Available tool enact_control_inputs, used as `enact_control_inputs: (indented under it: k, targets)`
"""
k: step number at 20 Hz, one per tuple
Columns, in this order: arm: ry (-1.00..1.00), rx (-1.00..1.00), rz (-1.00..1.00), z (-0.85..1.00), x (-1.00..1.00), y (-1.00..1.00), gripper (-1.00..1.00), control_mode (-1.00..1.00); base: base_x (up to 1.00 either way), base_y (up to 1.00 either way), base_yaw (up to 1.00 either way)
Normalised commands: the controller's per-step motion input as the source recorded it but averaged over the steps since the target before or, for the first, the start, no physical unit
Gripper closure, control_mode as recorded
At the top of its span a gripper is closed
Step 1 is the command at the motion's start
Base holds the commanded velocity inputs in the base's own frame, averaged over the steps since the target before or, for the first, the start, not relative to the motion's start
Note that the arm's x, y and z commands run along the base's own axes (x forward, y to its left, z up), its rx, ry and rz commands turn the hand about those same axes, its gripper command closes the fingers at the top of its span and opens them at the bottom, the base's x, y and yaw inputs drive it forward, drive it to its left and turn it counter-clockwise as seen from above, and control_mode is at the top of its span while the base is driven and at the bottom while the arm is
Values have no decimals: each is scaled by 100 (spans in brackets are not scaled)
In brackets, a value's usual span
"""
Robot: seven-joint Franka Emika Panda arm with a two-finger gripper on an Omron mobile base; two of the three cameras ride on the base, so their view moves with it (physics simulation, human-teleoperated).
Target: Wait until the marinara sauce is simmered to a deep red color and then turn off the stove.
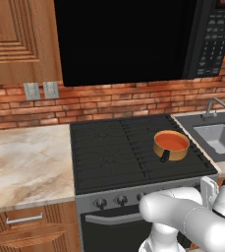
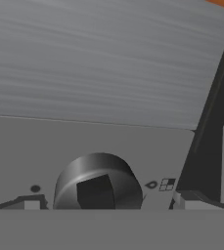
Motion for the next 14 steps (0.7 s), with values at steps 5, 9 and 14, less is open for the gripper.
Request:
enact_control_inputs:
  k: [5, 9, 14]
  targets:
    - [0, 0, 0, 0, 0, 0, -100, -100, 0, 0, 0]
    - [0, 0, 0, 0, 0, 0, -100, -100, 0, 0, 0]
    - [0, 0, 0, 0, 0, 0, -100, -100, 0, 0, 0]
